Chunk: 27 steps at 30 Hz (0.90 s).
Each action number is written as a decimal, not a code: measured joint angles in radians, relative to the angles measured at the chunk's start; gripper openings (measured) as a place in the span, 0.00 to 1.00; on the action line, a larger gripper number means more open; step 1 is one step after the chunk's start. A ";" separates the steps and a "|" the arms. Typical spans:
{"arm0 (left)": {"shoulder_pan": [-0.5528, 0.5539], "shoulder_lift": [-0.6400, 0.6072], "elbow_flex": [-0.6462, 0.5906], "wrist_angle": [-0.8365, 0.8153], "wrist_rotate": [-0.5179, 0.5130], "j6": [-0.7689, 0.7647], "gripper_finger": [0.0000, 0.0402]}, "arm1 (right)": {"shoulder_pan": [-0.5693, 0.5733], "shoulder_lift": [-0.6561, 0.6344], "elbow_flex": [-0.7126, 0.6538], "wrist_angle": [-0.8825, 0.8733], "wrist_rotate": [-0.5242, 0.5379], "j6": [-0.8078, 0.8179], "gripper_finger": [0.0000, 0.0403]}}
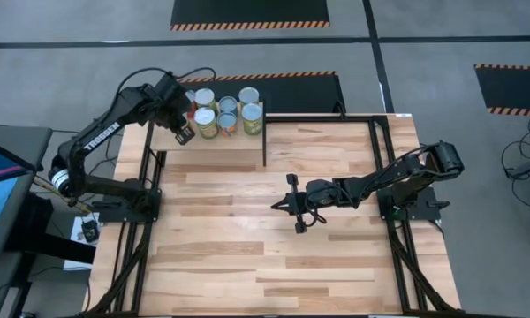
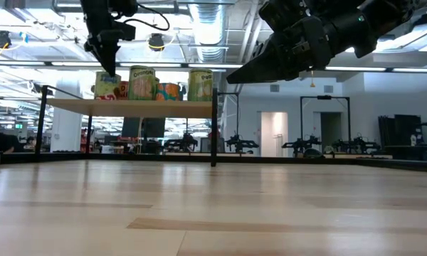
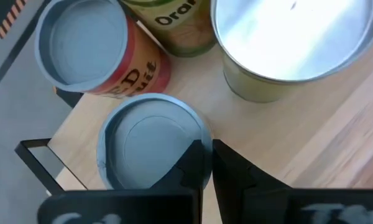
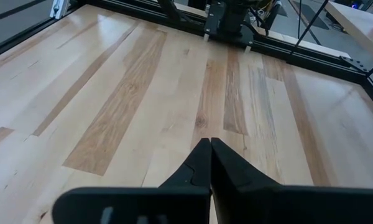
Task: Pick and place cans onto a shelf
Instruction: Put the canned spaghetti sauce on the shelf
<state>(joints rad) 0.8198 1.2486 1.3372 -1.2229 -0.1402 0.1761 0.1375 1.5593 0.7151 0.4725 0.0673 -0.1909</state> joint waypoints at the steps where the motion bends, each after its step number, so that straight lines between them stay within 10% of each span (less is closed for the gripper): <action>1: 0.001 0.001 0.000 0.002 0.002 0.000 0.02 | 0.000 0.000 0.000 0.000 0.000 0.000 0.04; 27: 0.043 0.030 0.062 0.004 0.100 -0.045 0.02 | 0.000 0.000 0.000 -0.001 0.000 0.000 0.04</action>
<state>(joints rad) 0.8623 1.2782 1.3987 -1.2191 -0.0403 0.1310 0.1375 1.5593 0.7151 0.4717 0.0673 -0.1905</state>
